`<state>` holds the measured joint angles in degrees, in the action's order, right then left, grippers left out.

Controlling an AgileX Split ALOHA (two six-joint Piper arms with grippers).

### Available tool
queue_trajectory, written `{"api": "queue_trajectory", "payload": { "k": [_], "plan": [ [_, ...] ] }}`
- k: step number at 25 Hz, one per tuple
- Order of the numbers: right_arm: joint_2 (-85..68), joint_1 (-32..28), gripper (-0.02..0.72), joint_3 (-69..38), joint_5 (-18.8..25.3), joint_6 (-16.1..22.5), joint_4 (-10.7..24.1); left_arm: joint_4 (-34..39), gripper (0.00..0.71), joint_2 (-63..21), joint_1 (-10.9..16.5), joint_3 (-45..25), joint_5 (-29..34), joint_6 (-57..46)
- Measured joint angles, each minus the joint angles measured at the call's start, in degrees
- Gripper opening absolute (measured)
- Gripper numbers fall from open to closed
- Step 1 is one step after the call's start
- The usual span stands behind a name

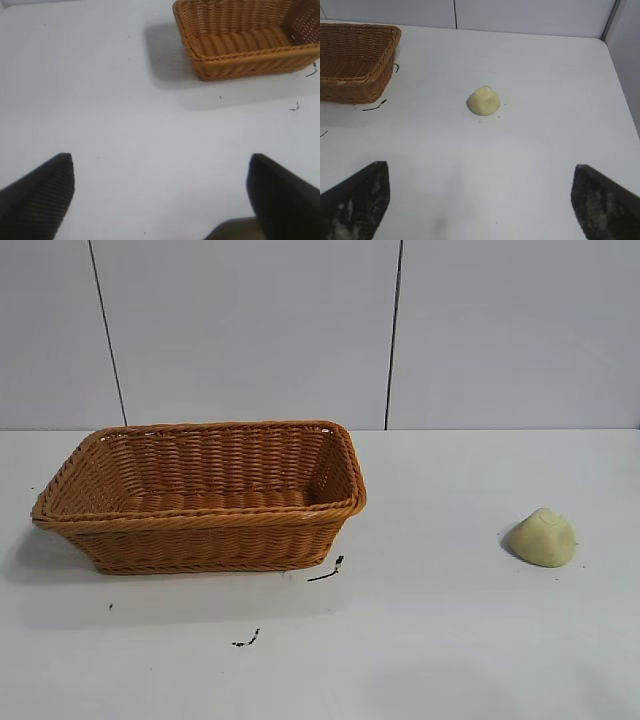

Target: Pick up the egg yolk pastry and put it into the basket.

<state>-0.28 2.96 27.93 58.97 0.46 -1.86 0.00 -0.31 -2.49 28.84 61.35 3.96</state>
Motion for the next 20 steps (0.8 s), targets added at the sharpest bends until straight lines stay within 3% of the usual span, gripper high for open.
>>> {"api": "queue_trajectory", "payload": {
  "k": [13,20],
  "plan": [
    [0.7,0.0,0.678,0.1,-0.1,0.0,0.8,0.0,0.696,0.0,0.0,0.0,0.0,0.0],
    [20.4,0.0,0.678,5.3,-2.7,-0.1,2.6,0.0,0.696,0.0,0.0,0.0,0.0,0.0]
  ]
}}
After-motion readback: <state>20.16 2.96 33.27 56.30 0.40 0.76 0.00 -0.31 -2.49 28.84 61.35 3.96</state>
